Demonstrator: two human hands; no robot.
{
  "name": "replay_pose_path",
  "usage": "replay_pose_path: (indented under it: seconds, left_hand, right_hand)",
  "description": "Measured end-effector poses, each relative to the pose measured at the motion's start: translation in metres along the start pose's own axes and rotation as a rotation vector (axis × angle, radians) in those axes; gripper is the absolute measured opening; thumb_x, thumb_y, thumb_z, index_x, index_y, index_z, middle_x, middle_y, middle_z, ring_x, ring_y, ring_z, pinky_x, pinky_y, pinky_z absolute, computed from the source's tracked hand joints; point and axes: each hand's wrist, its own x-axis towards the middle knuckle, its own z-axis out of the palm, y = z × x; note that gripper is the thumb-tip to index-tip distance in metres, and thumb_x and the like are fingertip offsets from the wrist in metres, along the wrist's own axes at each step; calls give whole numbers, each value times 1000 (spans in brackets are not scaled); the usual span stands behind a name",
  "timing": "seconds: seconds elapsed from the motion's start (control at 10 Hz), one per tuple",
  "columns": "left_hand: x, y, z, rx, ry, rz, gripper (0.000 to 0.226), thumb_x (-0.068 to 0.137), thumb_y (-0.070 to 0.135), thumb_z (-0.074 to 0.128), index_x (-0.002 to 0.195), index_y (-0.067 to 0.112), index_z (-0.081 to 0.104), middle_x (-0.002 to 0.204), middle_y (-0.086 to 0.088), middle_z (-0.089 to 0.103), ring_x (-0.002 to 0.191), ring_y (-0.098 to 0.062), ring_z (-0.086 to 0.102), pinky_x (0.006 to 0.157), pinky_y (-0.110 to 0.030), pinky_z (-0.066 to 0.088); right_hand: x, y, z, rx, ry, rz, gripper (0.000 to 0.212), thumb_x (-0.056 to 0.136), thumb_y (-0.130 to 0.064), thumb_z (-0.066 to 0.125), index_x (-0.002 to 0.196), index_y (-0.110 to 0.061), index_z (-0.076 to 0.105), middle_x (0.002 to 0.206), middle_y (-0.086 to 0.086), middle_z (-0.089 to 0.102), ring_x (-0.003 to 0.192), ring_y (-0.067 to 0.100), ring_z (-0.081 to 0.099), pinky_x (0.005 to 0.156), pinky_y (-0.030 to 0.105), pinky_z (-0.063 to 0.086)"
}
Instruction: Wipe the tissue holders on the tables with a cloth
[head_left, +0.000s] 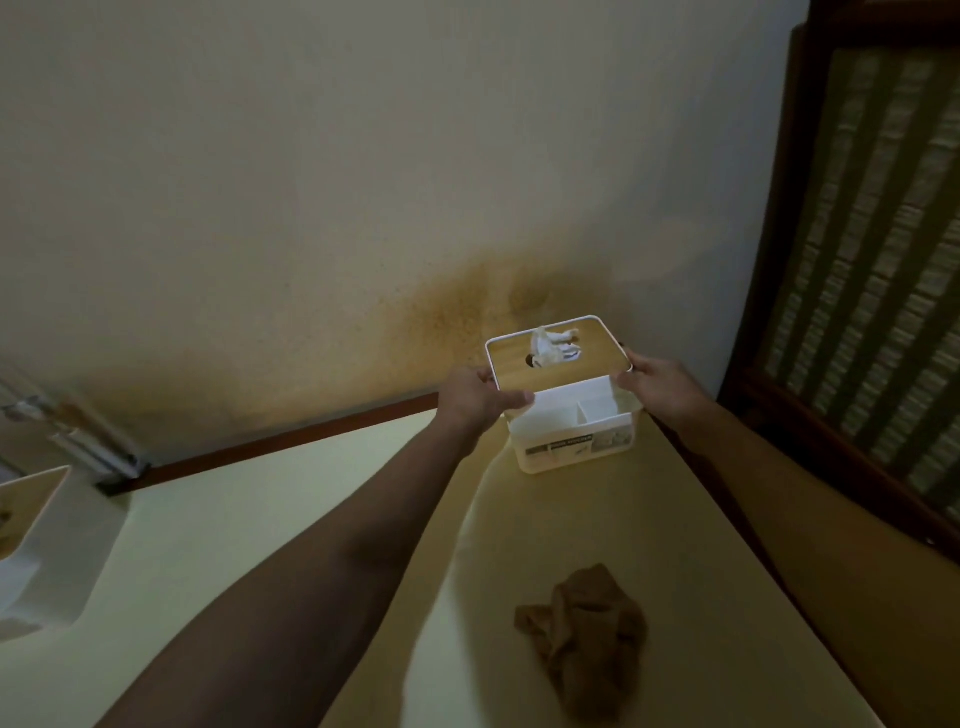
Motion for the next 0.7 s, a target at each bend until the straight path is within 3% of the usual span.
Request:
replay_pose_path:
  seconds: [0.2, 0.4, 0.5, 0.6, 0.7]
  left_hand:
    - [3, -1, 3, -2, -1, 9, 37, 74, 8, 79, 109, 6, 68, 101, -7, 70, 69, -7, 57, 56, -21, 42]
    - [3, 1, 6, -14, 6, -10, 38, 76, 9, 78, 112, 6, 67, 106, -7, 69, 80, -14, 59, 58, -21, 44]
    - [1, 2, 7, -14, 8, -10, 39, 77, 10, 77, 113, 4, 65, 110, -8, 68, 87, -15, 59, 61, -21, 44]
    - [-2, 4, -1, 6, -1, -2, 48, 77, 17, 78, 119, 3, 62, 117, -6, 65, 86, -15, 57, 60, -21, 44]
    - [-8, 3, -18, -29, 33, -4, 70, 77, 29, 78, 134, 1, 48, 133, -10, 55, 110, -24, 56, 86, -32, 48]
  right_hand:
    - [2, 2, 0, -27, 4, -8, 37, 95, -17, 49, 131, -22, 56, 111, 7, 66, 102, 25, 63, 96, 41, 48]
    - [4, -2, 0, -96, 14, -7, 36, 94, -24, 47, 128, -27, 57, 108, 10, 67, 97, 27, 64, 94, 45, 50]
    - [1, -4, 0, -159, -9, 17, 33, 96, -24, 46, 127, -19, 55, 107, 13, 66, 96, 30, 64, 92, 48, 50]
    - [-6, -8, 1, -207, -7, -24, 25, 95, -21, 46, 119, -18, 55, 113, 12, 64, 99, 28, 61, 90, 40, 49]
    - [-22, -21, 4, -208, 125, -108, 39, 97, -11, 45, 136, -12, 48, 140, 9, 49, 123, 26, 48, 93, 22, 34]
